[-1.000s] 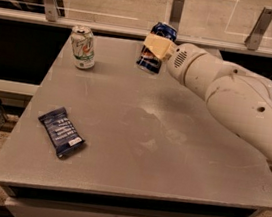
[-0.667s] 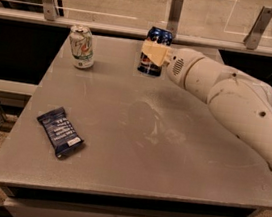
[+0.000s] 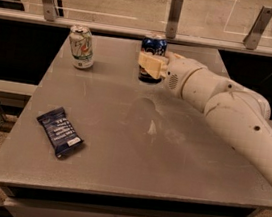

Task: Place pepsi can upright

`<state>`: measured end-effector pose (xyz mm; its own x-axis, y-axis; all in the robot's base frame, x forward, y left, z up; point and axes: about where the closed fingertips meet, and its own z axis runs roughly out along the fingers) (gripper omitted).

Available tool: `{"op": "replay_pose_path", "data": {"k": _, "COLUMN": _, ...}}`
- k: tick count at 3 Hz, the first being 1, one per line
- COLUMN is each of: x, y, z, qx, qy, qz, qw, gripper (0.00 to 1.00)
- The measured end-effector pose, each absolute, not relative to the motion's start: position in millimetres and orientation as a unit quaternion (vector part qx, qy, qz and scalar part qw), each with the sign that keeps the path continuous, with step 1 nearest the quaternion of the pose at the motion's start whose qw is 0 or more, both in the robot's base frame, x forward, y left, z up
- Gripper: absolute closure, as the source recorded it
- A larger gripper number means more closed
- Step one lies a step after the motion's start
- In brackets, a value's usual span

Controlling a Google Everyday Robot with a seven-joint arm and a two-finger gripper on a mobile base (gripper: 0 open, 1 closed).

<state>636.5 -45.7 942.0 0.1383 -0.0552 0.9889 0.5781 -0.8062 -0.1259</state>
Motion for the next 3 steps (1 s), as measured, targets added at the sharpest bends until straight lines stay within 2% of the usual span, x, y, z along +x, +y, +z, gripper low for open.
{"op": "replay_pose_path", "data": {"k": 3, "x": 649, "y": -37, "z": 921, "qx": -0.688, "qy": -0.178, "qz": -0.660, "qw": 0.244, "gripper": 1.00}}
